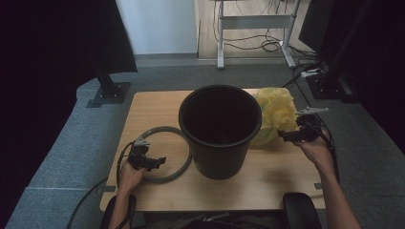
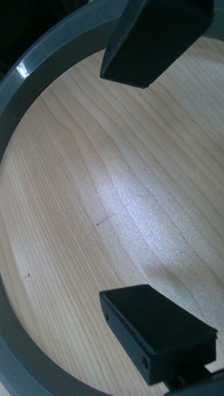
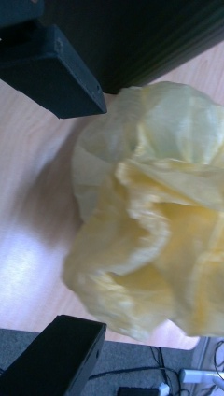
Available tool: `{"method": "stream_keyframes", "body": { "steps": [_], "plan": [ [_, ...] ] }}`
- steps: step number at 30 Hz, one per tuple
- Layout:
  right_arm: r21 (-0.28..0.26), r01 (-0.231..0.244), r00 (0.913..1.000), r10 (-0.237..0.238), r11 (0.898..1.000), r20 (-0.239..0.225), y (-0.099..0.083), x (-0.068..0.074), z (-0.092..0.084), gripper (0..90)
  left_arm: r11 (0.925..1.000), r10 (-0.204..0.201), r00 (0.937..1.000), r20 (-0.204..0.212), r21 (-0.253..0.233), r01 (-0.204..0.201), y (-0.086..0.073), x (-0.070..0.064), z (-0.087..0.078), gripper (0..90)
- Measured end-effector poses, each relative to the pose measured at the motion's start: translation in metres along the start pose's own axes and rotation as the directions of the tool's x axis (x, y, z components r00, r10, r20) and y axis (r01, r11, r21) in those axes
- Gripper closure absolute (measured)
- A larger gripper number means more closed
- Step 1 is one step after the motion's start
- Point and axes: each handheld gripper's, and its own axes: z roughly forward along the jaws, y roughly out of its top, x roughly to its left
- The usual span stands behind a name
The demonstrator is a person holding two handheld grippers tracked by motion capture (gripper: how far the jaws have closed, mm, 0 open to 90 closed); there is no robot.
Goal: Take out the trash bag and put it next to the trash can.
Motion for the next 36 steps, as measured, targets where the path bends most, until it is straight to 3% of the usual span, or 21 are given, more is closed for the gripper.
{"method": "stream_keyframes", "body": {
  "steps": [13, 17, 32, 36],
  "plan": [
    [0.006, -0.008, 0.9998, 0.008, 1.000, -0.016, -0.042, 0.005, 0.000, 0.0, 0.9999, 0.002, 0.9998, -0.021, 0.016, -0.001, -0.001, 0.000, 0.001, 0.0],
    [0.006, -0.021, 0.9996, 0.021, 1.000, -0.018, -0.055, 0.010, 0.008, 0.0, 0.9998, 0.001, 0.9997, -0.023, 0.020, -0.001, -0.001, 0.001, 0.001, 0.0],
    [0.104, -0.044, 0.9990, 0.044, 0.994, 0.004, -0.109, 0.014, 0.049, 0.0, 0.9998, 0.001, 0.9996, -0.029, 0.020, 0.000, -0.002, 0.002, 0.002, 0.0],
    [0.107, -0.069, 0.9976, 0.069, 0.992, 0.002, -0.119, 0.012, 0.055, 0.0, 0.9998, 0.005, 0.9995, -0.031, 0.021, -0.005, -0.002, 0.001, 0.002, 0.0]
  ]
}}
